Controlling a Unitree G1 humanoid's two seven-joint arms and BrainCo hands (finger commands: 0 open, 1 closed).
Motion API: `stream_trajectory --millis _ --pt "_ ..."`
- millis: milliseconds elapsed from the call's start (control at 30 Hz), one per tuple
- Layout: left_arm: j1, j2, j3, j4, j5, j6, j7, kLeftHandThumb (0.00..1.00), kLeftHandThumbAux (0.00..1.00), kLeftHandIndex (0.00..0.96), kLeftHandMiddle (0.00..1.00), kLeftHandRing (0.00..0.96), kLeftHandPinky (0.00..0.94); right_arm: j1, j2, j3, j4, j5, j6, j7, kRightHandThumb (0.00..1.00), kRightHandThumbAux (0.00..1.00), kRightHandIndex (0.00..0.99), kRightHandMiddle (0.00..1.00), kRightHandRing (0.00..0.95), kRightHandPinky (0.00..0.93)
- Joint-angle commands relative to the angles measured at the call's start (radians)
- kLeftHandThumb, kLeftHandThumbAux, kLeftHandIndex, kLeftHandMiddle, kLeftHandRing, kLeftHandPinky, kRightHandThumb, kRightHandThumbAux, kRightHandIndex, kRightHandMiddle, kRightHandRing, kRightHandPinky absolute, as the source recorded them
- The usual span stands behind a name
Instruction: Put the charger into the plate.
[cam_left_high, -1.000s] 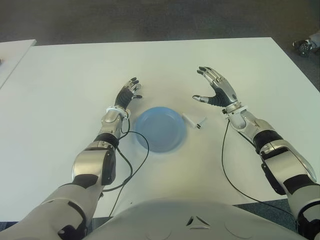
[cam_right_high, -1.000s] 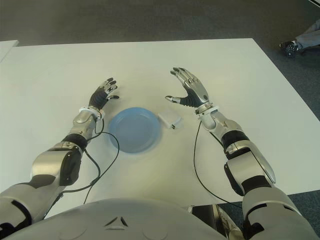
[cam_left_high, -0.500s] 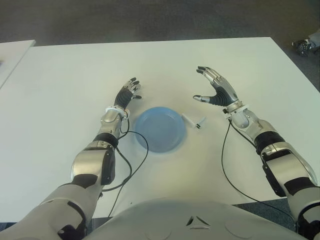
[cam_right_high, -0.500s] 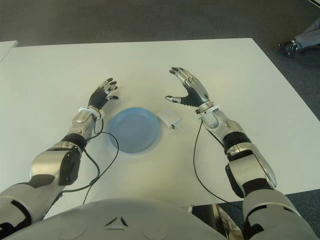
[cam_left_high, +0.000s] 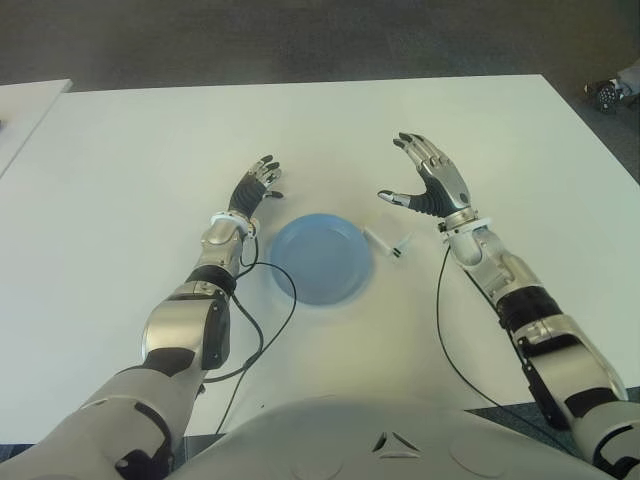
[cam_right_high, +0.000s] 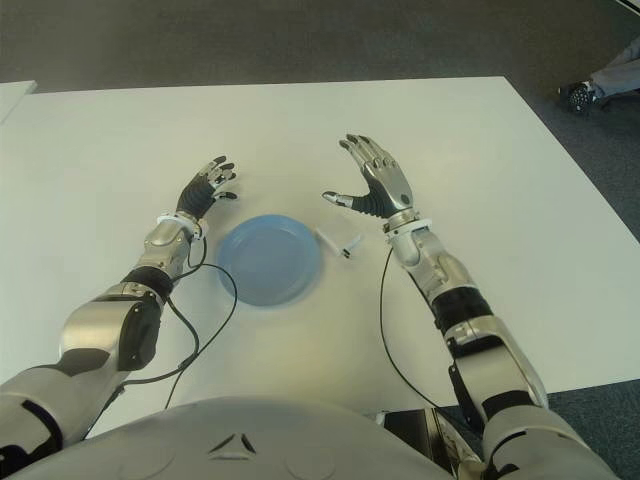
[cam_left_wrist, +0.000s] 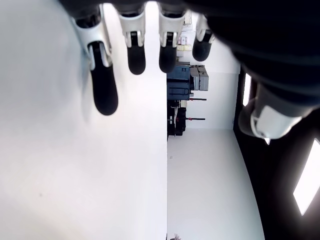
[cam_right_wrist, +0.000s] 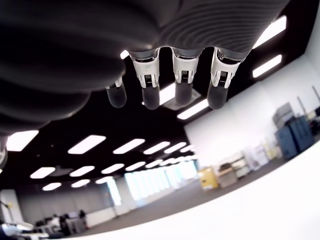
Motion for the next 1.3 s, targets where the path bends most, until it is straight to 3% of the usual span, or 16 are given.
stream_trajectory --millis 33,433,733,1033,1300 --pt "0.049 -0.003 -0.018 0.050 0.029 0.067 0.011 0.000 0.519 0.059 0.122 0.131 0.146 0.114 0.079 -0.005 -0.093 -0.045 0.229 0.023 0.218 0.225 0.000 0.000 0.000 0.000" --pt "0.047 -0.007 -0.014 0.049 0.025 0.065 0.015 0.000 0.519 0.053 0.111 0.124 0.139 0.205 0.174 0.001 -0.218 -0.129 0.510 -0.008 0.303 0.129 0.000 0.000 0.000 0.000" --pt "0.047 -0.005 -0.011 0.048 0.023 0.064 0.011 0.000 0.512 0.050 0.104 0.116 0.134 0.243 0.251 0.008 -0.205 -0.142 0.588 -0.093 0.308 0.123 0.000 0.000 0.000 0.000" --pt "0.045 -0.002 -0.009 0.047 0.021 0.068 0.008 0.000 0.512 0.048 0.101 0.112 0.129 0.284 0.311 0.027 -0.228 -0.147 0.664 -0.099 0.284 0.125 0.000 0.000 0.000 0.000" --pt "0.043 0.001 -0.010 0.047 0.022 0.072 0.009 0.000 0.513 0.044 0.100 0.110 0.127 0.316 0.339 0.041 -0.228 -0.148 0.686 -0.106 0.255 0.123 0.000 0.000 0.000 0.000"
